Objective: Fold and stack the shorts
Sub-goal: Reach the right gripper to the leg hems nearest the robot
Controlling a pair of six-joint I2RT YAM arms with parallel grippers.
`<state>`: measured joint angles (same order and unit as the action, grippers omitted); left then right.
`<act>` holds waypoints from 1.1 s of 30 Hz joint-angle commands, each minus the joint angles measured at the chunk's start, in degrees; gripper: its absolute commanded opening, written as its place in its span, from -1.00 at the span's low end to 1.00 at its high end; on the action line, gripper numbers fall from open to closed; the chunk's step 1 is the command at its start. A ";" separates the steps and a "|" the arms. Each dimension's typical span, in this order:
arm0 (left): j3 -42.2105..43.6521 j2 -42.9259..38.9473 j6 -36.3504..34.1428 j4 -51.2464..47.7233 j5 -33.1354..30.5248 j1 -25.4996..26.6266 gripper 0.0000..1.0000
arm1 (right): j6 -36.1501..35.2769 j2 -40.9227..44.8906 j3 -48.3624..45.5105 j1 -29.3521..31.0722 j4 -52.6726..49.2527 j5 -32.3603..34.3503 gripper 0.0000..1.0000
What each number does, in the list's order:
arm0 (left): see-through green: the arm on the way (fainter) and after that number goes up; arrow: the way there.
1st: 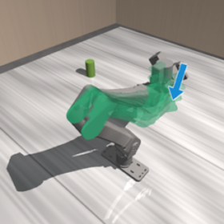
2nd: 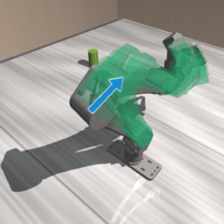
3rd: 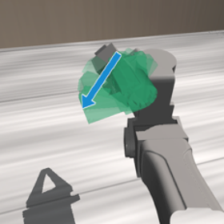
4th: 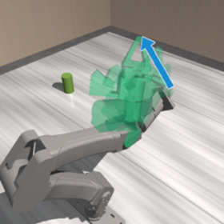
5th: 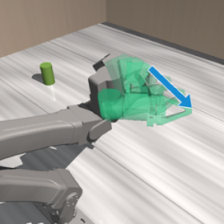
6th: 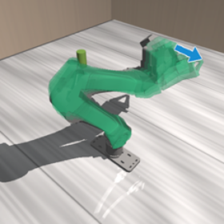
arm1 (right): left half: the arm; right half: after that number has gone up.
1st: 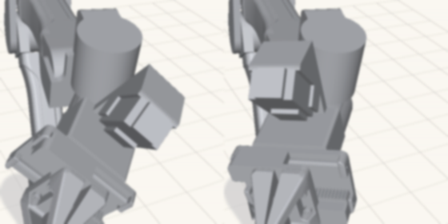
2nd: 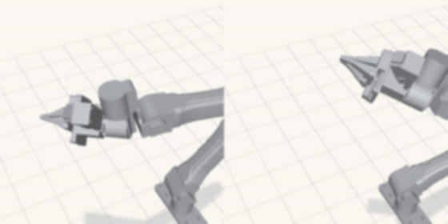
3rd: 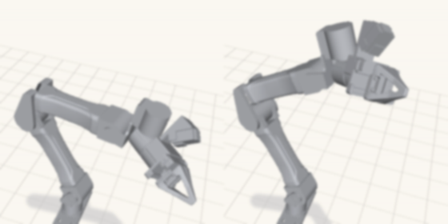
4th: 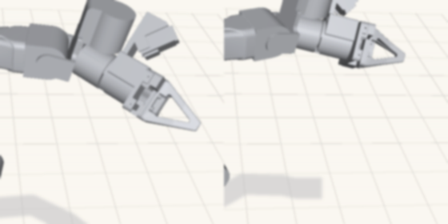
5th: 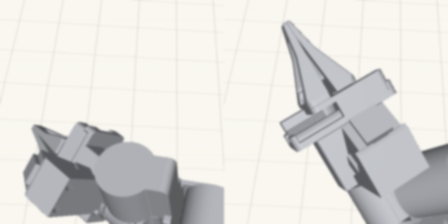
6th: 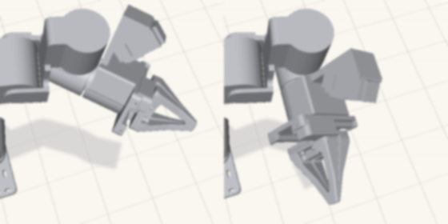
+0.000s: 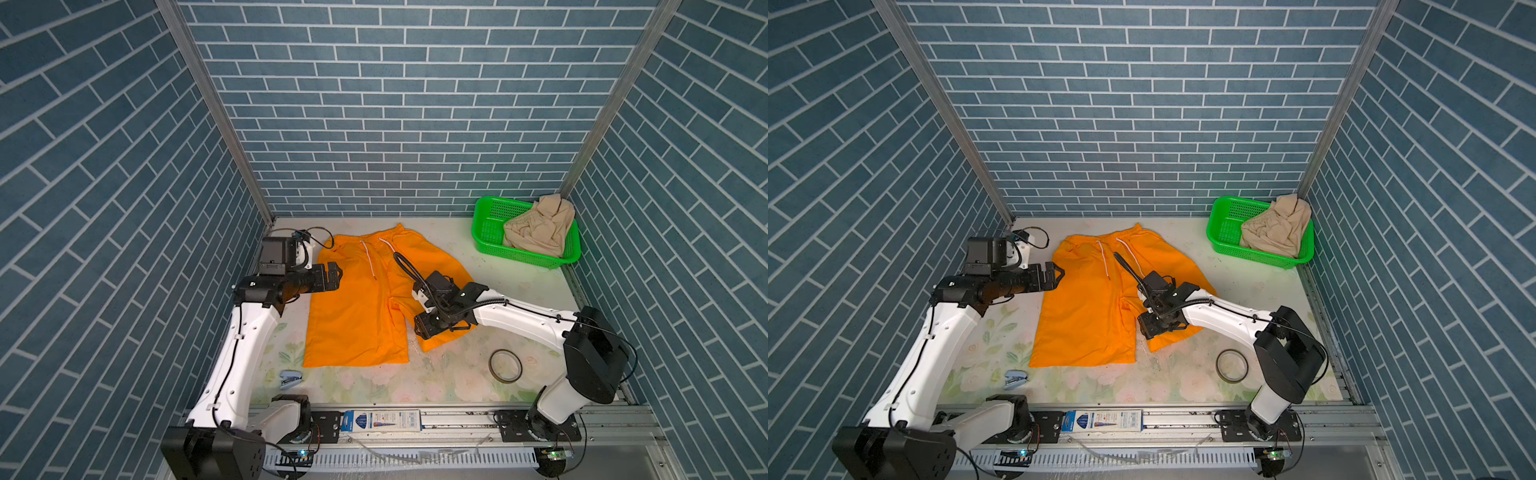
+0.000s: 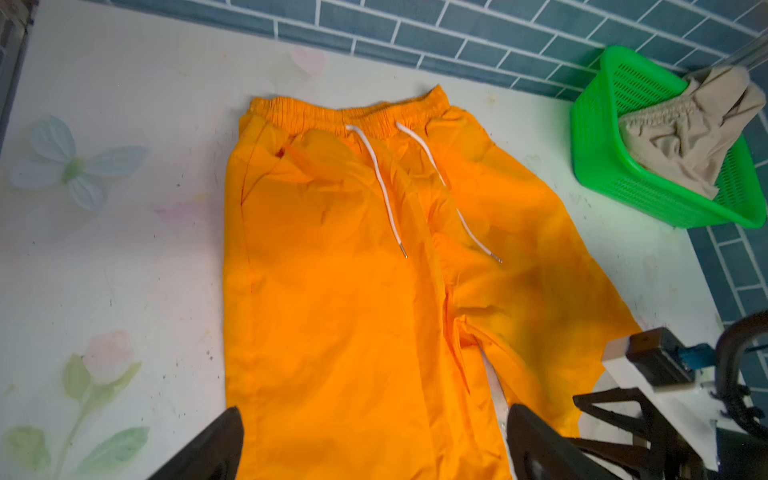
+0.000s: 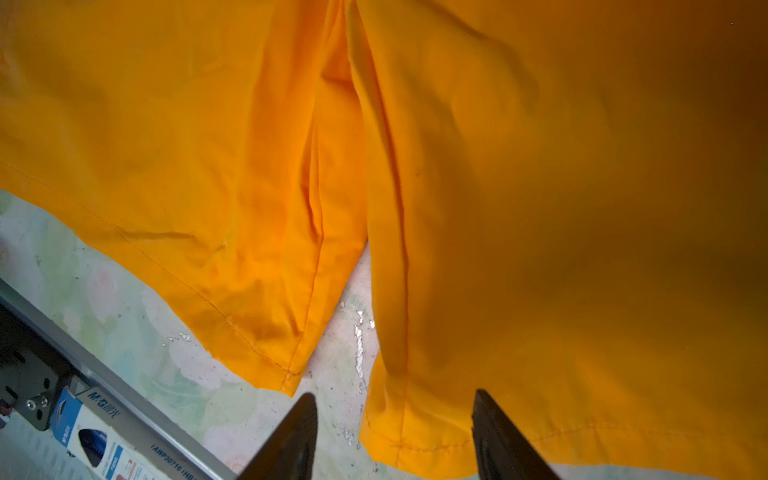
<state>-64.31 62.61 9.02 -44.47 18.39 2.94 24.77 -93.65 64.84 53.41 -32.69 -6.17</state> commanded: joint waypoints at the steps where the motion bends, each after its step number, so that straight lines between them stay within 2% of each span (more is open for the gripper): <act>1: 2.39 -3.76 -2.74 -2.70 1.11 0.23 0.99 | 6.99 -3.46 -0.13 2.48 2.92 2.61 0.23; 10: 2.86 -5.43 -5.79 -3.08 0.30 0.22 0.99 | 16.29 -10.86 3.84 9.01 2.85 8.53 0.24; 15: 3.80 -5.31 -5.76 -2.81 0.06 0.24 0.99 | 17.10 -11.95 3.31 10.46 7.68 7.20 0.25; 18: 4.20 -5.31 -4.89 -2.21 -2.51 0.27 0.99 | 17.11 -12.93 3.74 11.12 6.85 7.22 0.25; 22: 2.44 -3.23 -4.28 -2.26 -4.98 0.24 0.99 | 18.28 -14.19 2.87 11.33 1.97 10.48 0.19; 26: -0.98 0.73 -2.67 0.17 -4.10 0.23 0.99 | 18.90 -11.80 -1.67 11.39 1.44 13.21 -0.12; 31: -4.87 7.59 -0.78 5.49 -1.87 0.31 0.99 | 18.30 -7.98 -6.11 9.62 1.99 14.71 -0.92; 32: -5.68 9.35 -1.23 6.21 -1.89 0.40 0.99 | 18.08 -7.21 -7.08 8.90 2.41 14.29 -1.00; 33: -5.98 10.80 -1.20 7.22 -2.44 0.40 0.99 | 18.03 -6.27 -8.13 8.16 3.15 13.48 -1.00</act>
<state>-68.49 70.48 7.11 -41.10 15.55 3.03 41.71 -101.58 59.96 63.29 -26.37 6.55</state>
